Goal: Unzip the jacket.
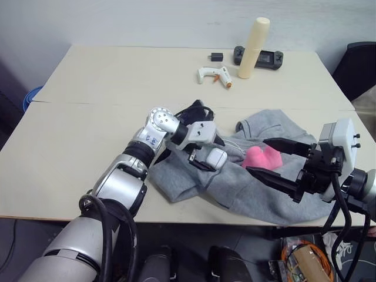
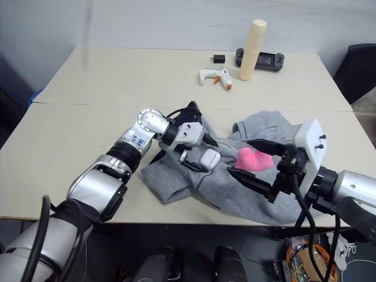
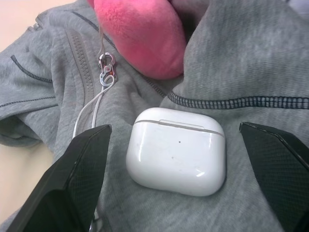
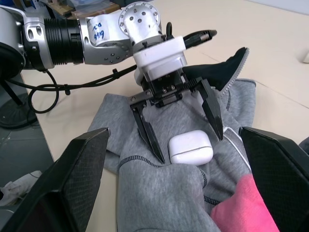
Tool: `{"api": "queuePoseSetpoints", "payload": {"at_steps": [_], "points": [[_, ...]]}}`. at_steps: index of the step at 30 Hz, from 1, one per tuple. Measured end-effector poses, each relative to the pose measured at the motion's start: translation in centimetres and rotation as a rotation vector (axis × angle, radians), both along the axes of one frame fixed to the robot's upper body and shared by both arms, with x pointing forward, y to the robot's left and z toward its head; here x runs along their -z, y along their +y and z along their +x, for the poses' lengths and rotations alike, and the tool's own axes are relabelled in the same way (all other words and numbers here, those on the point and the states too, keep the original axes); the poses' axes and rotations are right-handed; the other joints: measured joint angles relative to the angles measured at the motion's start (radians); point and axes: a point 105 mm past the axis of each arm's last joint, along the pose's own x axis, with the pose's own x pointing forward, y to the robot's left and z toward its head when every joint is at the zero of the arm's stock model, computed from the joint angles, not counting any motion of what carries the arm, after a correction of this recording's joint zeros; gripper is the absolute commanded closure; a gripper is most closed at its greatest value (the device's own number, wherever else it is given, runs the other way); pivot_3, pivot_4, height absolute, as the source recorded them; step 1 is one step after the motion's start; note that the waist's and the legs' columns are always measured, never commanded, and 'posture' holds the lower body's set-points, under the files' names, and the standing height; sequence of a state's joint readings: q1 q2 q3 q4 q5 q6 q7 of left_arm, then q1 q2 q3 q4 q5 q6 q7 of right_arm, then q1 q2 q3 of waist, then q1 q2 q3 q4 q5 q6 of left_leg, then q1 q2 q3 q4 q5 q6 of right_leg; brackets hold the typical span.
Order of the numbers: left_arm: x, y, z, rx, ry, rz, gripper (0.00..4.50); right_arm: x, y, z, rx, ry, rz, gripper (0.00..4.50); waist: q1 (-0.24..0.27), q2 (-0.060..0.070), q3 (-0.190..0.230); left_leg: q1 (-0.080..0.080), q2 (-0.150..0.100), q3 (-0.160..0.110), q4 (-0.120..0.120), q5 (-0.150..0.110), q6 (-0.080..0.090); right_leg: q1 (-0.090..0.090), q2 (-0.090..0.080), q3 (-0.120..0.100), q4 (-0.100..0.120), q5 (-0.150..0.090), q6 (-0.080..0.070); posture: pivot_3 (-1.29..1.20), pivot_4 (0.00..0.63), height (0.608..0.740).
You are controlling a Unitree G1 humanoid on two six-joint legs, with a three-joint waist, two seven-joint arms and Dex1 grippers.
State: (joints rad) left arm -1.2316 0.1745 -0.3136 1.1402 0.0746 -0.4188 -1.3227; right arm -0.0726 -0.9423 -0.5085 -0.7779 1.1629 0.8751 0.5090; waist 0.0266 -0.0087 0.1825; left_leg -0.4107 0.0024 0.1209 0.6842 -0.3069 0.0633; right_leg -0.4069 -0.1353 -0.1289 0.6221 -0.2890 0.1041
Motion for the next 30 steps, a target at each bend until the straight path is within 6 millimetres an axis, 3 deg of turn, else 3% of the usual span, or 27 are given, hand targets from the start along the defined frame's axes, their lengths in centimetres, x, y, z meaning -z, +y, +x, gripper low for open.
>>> {"api": "queuePoseSetpoints", "payload": {"at_steps": [5, 6, 11, 14, 18, 21, 24, 30], "points": [[0.3, 0.1, 0.0, 0.004, -0.008, 0.014, 1.05, -0.1, 0.0, 0.1, 0.004, -0.006, 0.002, 0.0, 0.0, 0.0, 0.0, 0.0, 0.0, 0.0, 0.0, 0.0, 0.0, 0.0, 0.0, 0.0, 0.0, 0.0, 0.0, 0.0, 0.15, 0.74], [0.3, 0.1, 0.0, 0.008, -0.006, 0.015, 1.51, -0.1, 0.0, 0.1, 0.004, -0.007, 0.002, 0.0, 0.0, 0.0, 0.0, 0.0, 0.0, 0.0, 0.0, 0.0, 0.0, 0.0, 0.0, 0.0, 0.0, 0.0, 0.0, 0.0, 0.15, 0.74], [0.1, 0.3, -0.2, 0.019, 0.004, 0.01, 2.89, -0.3, 0.1, 0.2, 0.004, -0.016, 0.004, 0.0, -0.001, 0.0, 0.0, 0.0, 0.0, 0.0, 0.0, 0.0, 0.0, 0.0, 0.0, 0.0, 0.0, 0.0, 0.0, 0.0, 0.15, 0.74], [-0.4, 0.8, -0.3, 0.031, 0.021, 0.001, 2.89, -0.4, 0.3, 0.3, -0.005, -0.022, 0.006, 0.0, -0.003, 0.0, 0.0, 0.0, 0.0, 0.0, 0.0, 0.0, 0.0, 0.0, 0.0, 0.0, 0.0, 0.0, 0.0, 0.0, 0.15, 0.74], [-1.3, 2.8, -0.3, 0.019, 0.048, -0.026, 2.89, -0.3, 0.1, 0.6, -0.002, -0.013, 0.004, 0.0, -0.006, 0.0, 0.0, 0.0, 0.001, 0.0, 0.0, 0.0, 0.0, 0.0, 0.001, 0.0, 0.0, 0.0, 0.0, 0.0, 0.15, 0.74], [-1.1, 3.0, -0.6, 0.024, 0.06, -0.031, 2.89, -0.4, -0.1, 1.2, -0.003, -0.018, -0.002, 0.0, -0.002, 0.0, 0.0, 0.0, 0.0, 0.0, 0.0, 0.0, 0.0, 0.0, 0.0, 0.0, 0.0, 0.0, 0.0, 0.0, 0.15, 0.74], [-0.2, 2.4, -0.7, 0.006, 0.086, -0.033, 2.32, -0.5, 0.0, 1.7, -0.007, -0.022, -0.005, 0.0, 0.002, 0.0, 0.0, 0.0, -0.002, 0.0, 0.001, 0.0, 0.002, 0.001, -0.001, 0.0, 0.0, 0.001, 0.001, 0.0, 0.15, 0.74], [0.3, 0.9, -0.5, -0.016, 0.065, -0.042, 0.49, -0.4, 0.2, 1.8, -0.013, -0.017, -0.006, 0.0, -0.001, 0.0, 0.0, 0.0, -0.003, 0.0, 0.001, -0.001, 0.003, 0.001, -0.003, -0.001, -0.001, 0.001, 0.002, 0.0, 0.15, 0.74]]}}
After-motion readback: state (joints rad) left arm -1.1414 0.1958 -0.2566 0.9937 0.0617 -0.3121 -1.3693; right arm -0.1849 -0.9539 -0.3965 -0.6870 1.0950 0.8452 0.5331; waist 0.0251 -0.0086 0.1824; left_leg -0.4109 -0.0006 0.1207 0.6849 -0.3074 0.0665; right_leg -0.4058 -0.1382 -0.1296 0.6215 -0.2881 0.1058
